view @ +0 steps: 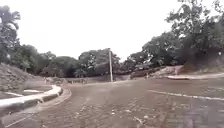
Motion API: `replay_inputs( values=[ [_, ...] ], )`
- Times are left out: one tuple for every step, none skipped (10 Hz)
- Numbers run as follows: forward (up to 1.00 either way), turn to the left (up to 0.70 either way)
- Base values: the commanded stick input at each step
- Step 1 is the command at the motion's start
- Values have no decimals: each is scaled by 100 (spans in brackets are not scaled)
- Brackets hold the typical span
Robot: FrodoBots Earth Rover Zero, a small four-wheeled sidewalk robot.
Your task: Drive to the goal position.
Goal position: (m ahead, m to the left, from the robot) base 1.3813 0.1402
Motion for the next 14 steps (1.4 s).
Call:
replay_inputs(
  values=[
    [100,0],
    [100,0],
    [100,0],
    [100,0],
    [100,0],
    [100,0],
    [100,0],
    [100,0],
    [100,0],
    [100,0],
    [100,0],
    [100,0],
    [80,0],
    [0,0]
  ],
)
